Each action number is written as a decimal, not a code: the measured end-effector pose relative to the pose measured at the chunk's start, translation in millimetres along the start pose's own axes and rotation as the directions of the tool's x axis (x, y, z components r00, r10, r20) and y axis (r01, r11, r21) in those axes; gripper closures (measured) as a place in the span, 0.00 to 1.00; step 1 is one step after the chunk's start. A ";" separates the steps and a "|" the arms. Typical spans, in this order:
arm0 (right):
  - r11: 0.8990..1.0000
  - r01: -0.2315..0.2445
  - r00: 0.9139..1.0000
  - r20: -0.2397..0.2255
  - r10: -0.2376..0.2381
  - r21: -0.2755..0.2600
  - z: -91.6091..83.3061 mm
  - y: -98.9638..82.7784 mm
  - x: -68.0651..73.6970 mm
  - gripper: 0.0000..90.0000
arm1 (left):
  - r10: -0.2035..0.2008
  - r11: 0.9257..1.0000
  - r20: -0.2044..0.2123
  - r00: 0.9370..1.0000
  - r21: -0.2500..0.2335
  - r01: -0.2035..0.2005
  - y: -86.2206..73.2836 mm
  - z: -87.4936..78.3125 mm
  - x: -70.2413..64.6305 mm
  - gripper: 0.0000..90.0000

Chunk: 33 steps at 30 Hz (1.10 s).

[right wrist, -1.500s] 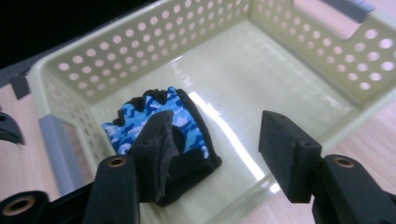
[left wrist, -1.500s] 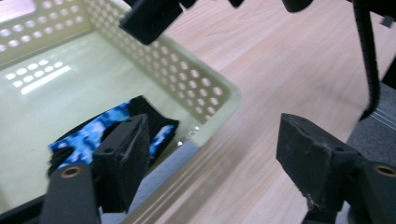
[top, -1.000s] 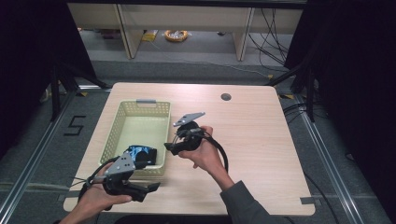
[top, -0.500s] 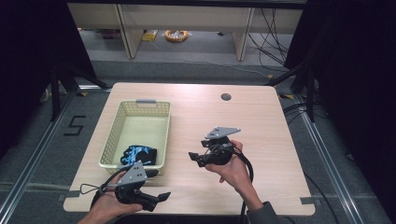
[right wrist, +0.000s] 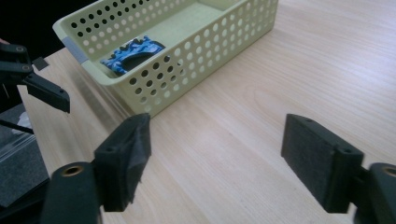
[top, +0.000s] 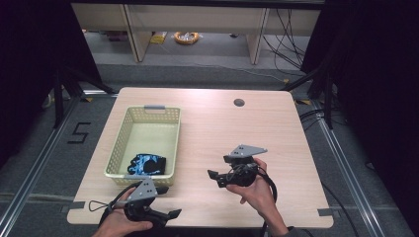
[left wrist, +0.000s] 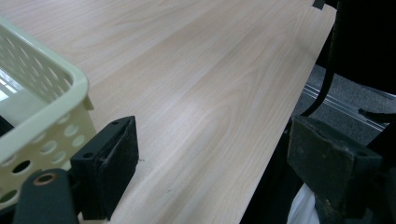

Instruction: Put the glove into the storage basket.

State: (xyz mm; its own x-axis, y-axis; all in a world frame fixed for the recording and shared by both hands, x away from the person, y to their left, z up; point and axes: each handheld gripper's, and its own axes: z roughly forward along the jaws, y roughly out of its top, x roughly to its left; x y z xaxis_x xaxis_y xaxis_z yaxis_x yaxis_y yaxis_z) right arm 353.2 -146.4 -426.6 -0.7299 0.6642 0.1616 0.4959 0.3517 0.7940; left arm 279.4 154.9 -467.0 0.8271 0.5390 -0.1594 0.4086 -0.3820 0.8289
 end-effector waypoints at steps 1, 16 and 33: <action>1.000 0.001 1.000 -0.001 -0.001 -0.002 -1.3 -1.7 0.4 0.25 | 0.000 1.000 0.002 1.000 0.016 0.000 -1.8 1.3 0.5 0.17; 0.999 -0.030 0.999 -0.024 0.029 -0.019 -7.5 -25.2 2.8 0.23 | -0.021 1.000 -0.001 1.000 0.017 0.021 -14.1 6.0 3.3 0.17; 0.999 -0.039 0.999 -0.037 0.039 0.013 -4.0 -53.9 6.5 0.21 | 0.028 0.997 -0.046 0.999 0.069 -0.025 -27.4 5.0 5.2 0.17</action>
State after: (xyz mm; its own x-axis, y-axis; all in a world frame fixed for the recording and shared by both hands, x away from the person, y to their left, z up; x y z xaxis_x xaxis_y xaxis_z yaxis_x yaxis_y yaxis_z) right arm 319.9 -163.7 -466.0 -0.7268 0.6526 0.2141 0.5300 0.3346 0.7792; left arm 274.4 164.4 -493.2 0.8198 0.5617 -0.1113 0.4136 -0.4464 0.7935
